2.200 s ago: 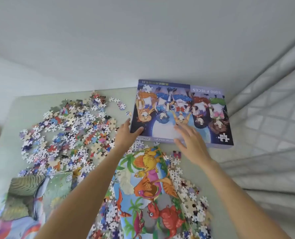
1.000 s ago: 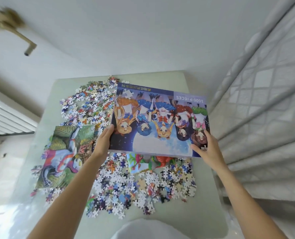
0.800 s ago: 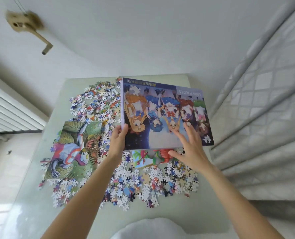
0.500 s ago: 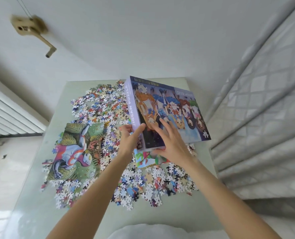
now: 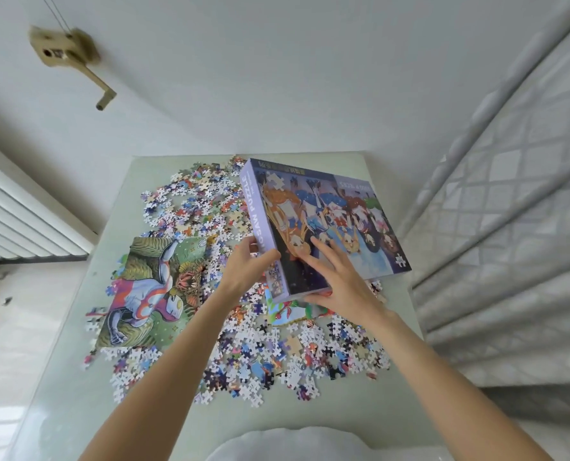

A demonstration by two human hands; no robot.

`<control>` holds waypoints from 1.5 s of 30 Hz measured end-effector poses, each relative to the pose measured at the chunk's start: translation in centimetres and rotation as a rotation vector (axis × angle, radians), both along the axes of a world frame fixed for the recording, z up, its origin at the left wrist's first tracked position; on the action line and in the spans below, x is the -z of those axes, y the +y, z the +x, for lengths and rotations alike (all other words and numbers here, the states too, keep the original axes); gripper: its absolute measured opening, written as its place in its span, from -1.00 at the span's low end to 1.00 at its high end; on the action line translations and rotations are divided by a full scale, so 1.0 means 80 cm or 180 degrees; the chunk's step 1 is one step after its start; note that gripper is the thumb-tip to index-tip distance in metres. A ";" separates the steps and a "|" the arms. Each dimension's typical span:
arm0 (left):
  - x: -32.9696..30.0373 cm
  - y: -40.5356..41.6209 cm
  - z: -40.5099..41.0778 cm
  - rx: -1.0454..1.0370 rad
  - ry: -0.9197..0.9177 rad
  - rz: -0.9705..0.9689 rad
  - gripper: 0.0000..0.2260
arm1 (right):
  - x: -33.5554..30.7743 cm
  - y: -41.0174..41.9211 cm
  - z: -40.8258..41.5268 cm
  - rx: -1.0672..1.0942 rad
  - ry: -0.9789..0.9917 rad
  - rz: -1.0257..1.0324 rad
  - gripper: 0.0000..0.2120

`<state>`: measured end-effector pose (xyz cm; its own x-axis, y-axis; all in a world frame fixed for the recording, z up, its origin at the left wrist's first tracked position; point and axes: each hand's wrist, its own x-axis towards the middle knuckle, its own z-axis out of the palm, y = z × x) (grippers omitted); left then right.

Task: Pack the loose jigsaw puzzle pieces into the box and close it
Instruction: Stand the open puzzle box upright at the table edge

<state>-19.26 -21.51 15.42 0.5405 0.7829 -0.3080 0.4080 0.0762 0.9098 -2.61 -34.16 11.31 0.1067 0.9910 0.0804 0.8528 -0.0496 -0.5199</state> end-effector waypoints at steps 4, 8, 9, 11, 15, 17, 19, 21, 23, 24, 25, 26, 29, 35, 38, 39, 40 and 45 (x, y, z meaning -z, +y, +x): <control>0.012 0.005 -0.020 -0.0039 -0.0197 -0.0160 -0.52 | 0.008 -0.002 -0.001 -0.0198 -0.0330 0.0018 -0.24; 0.030 0.004 -0.043 -0.0027 -0.0237 -0.0406 -0.45 | 0.025 -0.002 -0.004 -0.0426 -0.0669 -0.0060 -0.29; 0.036 0.003 -0.049 -0.0041 -0.0252 -0.0483 -0.45 | 0.028 -0.002 -0.007 -0.0463 -0.0672 -0.0092 -0.29; 0.048 0.001 -0.059 -0.0055 -0.0333 -0.0602 -0.51 | 0.035 0.000 -0.014 -0.0522 -0.0664 -0.0143 -0.27; 0.060 -0.003 -0.070 -0.0052 -0.0554 -0.0737 -0.70 | 0.045 0.004 -0.015 -0.0664 -0.0884 -0.0179 -0.24; 0.063 -0.003 -0.072 -0.0100 -0.0586 -0.0781 -0.69 | 0.047 0.007 -0.015 -0.0664 -0.0839 -0.0187 -0.24; 0.068 -0.002 -0.072 -0.0068 -0.0616 -0.0766 -0.71 | 0.044 0.008 -0.016 -0.0670 -0.0836 -0.0195 -0.26; 0.072 -0.002 -0.072 -0.0118 -0.0584 -0.0837 -0.76 | 0.043 0.010 -0.016 -0.0665 -0.0833 -0.0231 -0.28; 0.076 -0.001 -0.073 -0.0225 -0.0528 -0.0896 -0.76 | 0.043 0.012 -0.016 -0.0666 -0.0794 -0.0293 -0.29; 0.079 -0.001 -0.073 -0.0242 -0.0523 -0.0929 -0.72 | 0.042 0.014 -0.016 -0.0664 -0.0760 -0.0334 -0.29; 0.080 -0.001 -0.074 -0.0213 -0.0525 -0.0941 -0.73 | 0.042 0.016 -0.016 -0.0670 -0.0735 -0.0371 -0.29; 0.079 -0.001 -0.077 -0.0152 -0.0547 -0.0938 -0.79 | 0.042 0.016 -0.017 -0.0678 -0.0744 -0.0390 -0.28; 0.076 -0.001 -0.087 -0.0069 -0.0669 -0.1136 -0.82 | 0.040 0.017 -0.018 -0.0672 -0.0806 -0.0340 -0.22; 0.073 -0.005 -0.097 -0.0746 -0.1199 -0.1733 -0.57 | 0.014 0.015 0.003 -0.0679 -0.0596 -0.0411 -0.20; 0.059 -0.005 -0.081 -0.0503 -0.0714 -0.1506 -0.47 | 0.008 0.016 -0.007 -0.0690 -0.0415 -0.0645 -0.24; 0.054 -0.005 -0.076 -0.0567 -0.0560 -0.1406 -0.55 | 0.005 0.018 -0.014 -0.0588 -0.0225 -0.0733 -0.28; 0.053 -0.005 -0.072 -0.0711 -0.0475 -0.1337 -0.64 | 0.001 0.021 -0.022 -0.0396 0.0017 -0.0758 -0.29; 0.032 -0.007 -0.065 -0.0923 -0.0910 -0.1488 -0.85 | -0.031 0.052 -0.056 0.0581 0.0310 0.0041 -0.39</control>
